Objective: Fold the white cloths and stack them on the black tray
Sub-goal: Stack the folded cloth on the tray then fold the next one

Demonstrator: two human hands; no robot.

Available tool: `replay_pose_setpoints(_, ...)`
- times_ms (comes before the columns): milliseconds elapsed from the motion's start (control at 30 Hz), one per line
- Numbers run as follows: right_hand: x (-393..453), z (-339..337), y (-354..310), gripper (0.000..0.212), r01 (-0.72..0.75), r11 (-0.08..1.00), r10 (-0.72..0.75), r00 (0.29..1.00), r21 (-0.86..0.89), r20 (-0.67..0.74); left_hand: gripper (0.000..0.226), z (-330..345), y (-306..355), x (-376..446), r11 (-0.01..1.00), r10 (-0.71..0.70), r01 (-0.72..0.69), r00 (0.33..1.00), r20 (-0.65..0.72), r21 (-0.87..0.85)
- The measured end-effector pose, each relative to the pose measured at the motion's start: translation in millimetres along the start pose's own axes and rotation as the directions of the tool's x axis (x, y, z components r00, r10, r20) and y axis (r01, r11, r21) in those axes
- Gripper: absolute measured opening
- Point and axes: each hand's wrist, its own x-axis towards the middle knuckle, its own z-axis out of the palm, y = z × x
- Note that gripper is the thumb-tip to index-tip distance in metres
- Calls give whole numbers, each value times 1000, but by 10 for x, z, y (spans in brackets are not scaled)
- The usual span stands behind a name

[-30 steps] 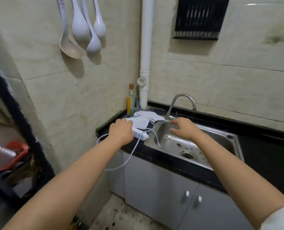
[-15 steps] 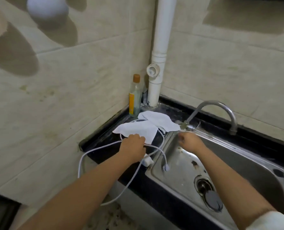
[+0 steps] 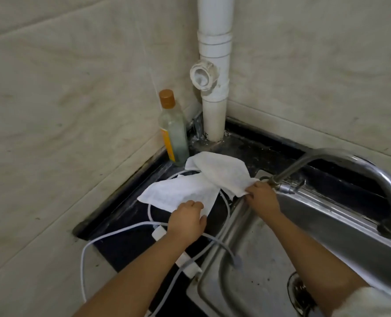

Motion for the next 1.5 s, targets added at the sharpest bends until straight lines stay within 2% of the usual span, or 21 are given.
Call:
replay_pose_setpoints(67, -63, -52, 73, 23, 34, 993, -32, 999, 115, -24, 49, 63, 78, 93, 998, -2, 1, 1000, -7, -69)
replay_pose_setpoints(267, -502, -351, 93, 19, 178, 950, -170, 984, 257, -53, 92, 215, 645, 153, 943, 90, -77, 996, 25, -325)
replay_pose_setpoints(333, -661, -459, 87, 19, 198, 940, -189, 980, 277, -60, 82, 247, 765, 116, 912, 68, -84, 996, -53, -402)
replay_pose_setpoints(367, -745, -512, 82, 19, 210, 937, -198, 978, 280, -72, 68, 249, 799, 103, 904, 57, -94, 993, -101, -416)
replay_pose_setpoints(433, -919, -620, 72, 20, 233, 931, -215, 972, 281, -94, 35, 205, 858, 56, 922, 69, -131, 981, -179, -363)
replay_pose_setpoints(467, -1012, -680, 59, 21, 235, 932, -213, 971, 275, -108, 28, 165, 869, 19, 932, 84, -151, 974, -210, -329)
replay_pose_setpoints(567, -1284, -847, 33, 24, 243, 941, -203, 962, 236, -182, 24, -12, 831, -152, 938, 147, -230, 941, -304, -260)
replay_pose_setpoints(700, -1813, -1163, 8, 13, 214, 962, -151, 933, 169, -326, 31, -258, 847, -499, 900, 317, -401, 872, -372, -173)
replay_pose_setpoints(800, -2422, -1407, 104, 10, 94, 989, -32, 894, 118, -446, 26, -391, 1014, -843, 808, 515, -582, 773, -369, -90)
replay_pose_setpoints(867, -2907, -1519, 216, 13, -27, 994, 79, 856, 109, -510, 34, -451, 1221, -1103, 727, 622, -683, 700, -350, -72)
replay_pose_setpoints(1000, -4026, -1660, 514, 19, -272, 952, 301, 739, 142, -603, 40, -304, 1883, -1657, 470, 837, -882, 461, -296, -46)
replay_pose_setpoints(1100, -4953, -1704, 813, 21, -456, 874, 456, 653, 166, -605, 56, -85, 2536, -2154, 355, 887, -923, 382, -261, -146)
replay_pose_setpoints(1167, -5604, -1735, 996, 20, -559, 804, 552, 574, 203, -605, 62, 121, 2988, -2495, 268, 928, -948, 302, -219, -171)
replay_pose_setpoints(1267, -6562, -1805, 1217, 18, -671, 688, 655, 409, 276, -636, 60, 468, 3686, -3018, 127, 976, -975, 156, -153, -184)
replay_pose_setpoints(1400, -7821, -1853, 1547, 19, -755, 528, 723, 160, 389, -672, 29, 1014, 4674, -3776, 9, 997, -983, 22, -73, -181)
replay_pose_setpoints(1500, -8744, -1824, 1875, 19, -809, 404, 724, -3, 428, -690, 26, 1478, 5452, -4439, -87, 996, -983, -80, -46, -163)
